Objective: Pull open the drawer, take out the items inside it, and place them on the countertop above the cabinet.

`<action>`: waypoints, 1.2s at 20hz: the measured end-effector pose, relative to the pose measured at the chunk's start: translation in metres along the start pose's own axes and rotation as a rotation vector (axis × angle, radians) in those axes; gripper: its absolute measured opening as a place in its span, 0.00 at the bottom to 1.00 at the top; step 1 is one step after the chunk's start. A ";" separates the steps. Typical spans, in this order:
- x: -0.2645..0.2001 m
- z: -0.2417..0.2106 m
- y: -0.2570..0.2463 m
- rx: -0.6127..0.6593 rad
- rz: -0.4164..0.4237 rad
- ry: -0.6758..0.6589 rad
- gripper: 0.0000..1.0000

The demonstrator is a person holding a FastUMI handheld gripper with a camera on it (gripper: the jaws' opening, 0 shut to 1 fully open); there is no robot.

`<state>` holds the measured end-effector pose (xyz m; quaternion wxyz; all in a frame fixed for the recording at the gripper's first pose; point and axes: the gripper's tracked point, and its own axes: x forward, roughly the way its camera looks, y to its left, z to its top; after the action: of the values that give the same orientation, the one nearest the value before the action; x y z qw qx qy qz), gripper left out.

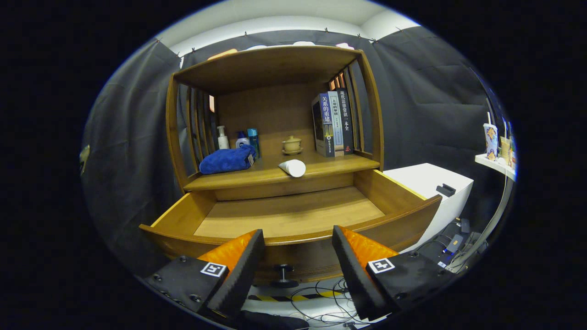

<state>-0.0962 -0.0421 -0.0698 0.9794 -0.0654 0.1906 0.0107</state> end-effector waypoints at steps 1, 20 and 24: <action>0.001 0.001 -0.001 -0.006 0.002 -0.001 0.97; 0.020 -0.006 -0.001 -0.039 0.017 0.008 0.98; 0.042 0.001 0.000 -0.036 0.043 0.017 0.98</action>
<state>-0.0570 -0.0418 -0.0849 0.9760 -0.0788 0.2000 0.0344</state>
